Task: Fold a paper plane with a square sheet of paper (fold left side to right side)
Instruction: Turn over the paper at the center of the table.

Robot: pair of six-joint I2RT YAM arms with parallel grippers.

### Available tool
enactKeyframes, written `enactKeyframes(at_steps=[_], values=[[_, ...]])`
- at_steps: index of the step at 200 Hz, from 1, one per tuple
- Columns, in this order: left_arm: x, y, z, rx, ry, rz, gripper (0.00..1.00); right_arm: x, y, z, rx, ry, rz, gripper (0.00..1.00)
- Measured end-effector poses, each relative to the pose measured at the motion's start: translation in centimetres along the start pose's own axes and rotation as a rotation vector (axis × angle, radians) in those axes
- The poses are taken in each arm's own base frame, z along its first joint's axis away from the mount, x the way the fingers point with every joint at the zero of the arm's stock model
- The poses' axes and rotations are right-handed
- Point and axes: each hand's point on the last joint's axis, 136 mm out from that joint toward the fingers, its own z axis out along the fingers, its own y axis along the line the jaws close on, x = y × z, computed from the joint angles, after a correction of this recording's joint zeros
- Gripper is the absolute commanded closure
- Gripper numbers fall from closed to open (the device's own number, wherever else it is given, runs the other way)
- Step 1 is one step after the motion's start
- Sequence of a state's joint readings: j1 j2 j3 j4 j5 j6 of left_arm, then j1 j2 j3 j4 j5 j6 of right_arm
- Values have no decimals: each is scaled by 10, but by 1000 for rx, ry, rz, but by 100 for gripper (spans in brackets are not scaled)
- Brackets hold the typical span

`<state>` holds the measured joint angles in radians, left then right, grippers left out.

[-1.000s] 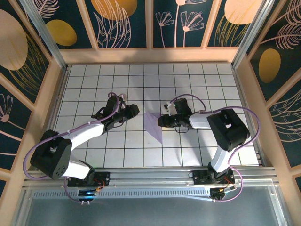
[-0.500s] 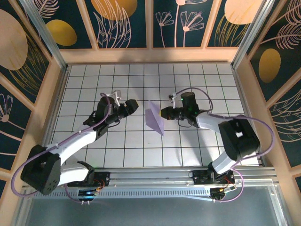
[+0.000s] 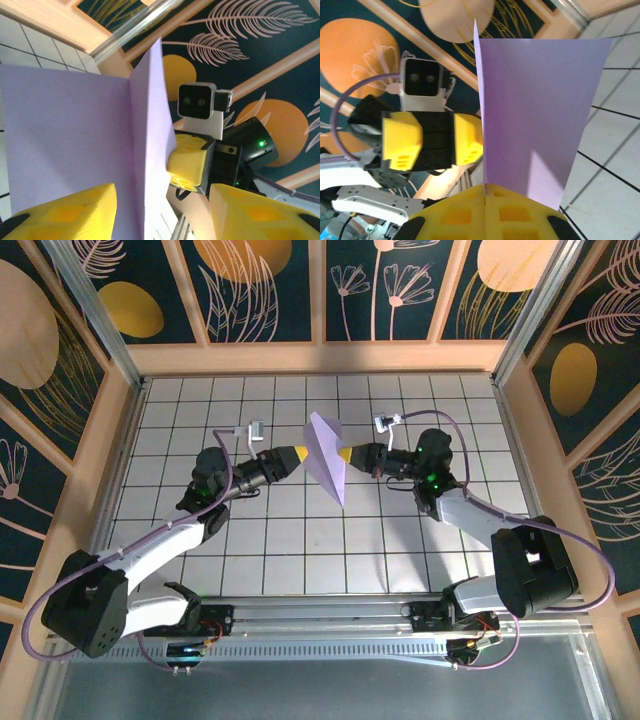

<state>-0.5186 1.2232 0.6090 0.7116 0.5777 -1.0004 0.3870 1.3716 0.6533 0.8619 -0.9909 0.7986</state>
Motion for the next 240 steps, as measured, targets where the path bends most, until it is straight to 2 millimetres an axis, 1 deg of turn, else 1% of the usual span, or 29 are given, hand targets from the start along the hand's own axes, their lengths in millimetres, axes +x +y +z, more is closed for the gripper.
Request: enactKeyframes(at_steps=[26, 57, 80, 103, 133, 144, 170, 186, 203, 223, 240], values=[[9, -1, 9, 16, 45, -7, 53, 1, 14, 4, -60, 13, 12, 100], [18, -4, 19, 33, 87, -6, 57, 8, 17, 9, -85, 42, 43, 100], [19, -8, 25, 44, 98, 9, 65, 12, 16, 11, -89, 53, 51, 100], [18, -10, 27, 47, 98, 19, 73, 13, 17, 12, -90, 56, 51, 100], [19, -7, 27, 35, 101, 29, 83, 13, 16, 12, -86, 57, 51, 100], [19, -6, 27, 30, 99, 30, 86, 14, 14, 12, -80, 60, 56, 98], [17, -6, 27, 24, 90, 36, 93, 17, 9, 12, -56, 65, 67, 87], [16, -6, 26, 24, 85, 38, 95, 15, 8, 10, -28, 53, 57, 77], [16, -7, 26, 25, 82, 39, 96, 9, 14, 5, -2, 24, 17, 67], [15, -9, 26, 28, 78, 42, 99, -1, 24, -4, 36, -21, -42, 55], [14, -10, 26, 33, 74, 46, 100, -6, 28, -12, 74, -52, -78, 45]])
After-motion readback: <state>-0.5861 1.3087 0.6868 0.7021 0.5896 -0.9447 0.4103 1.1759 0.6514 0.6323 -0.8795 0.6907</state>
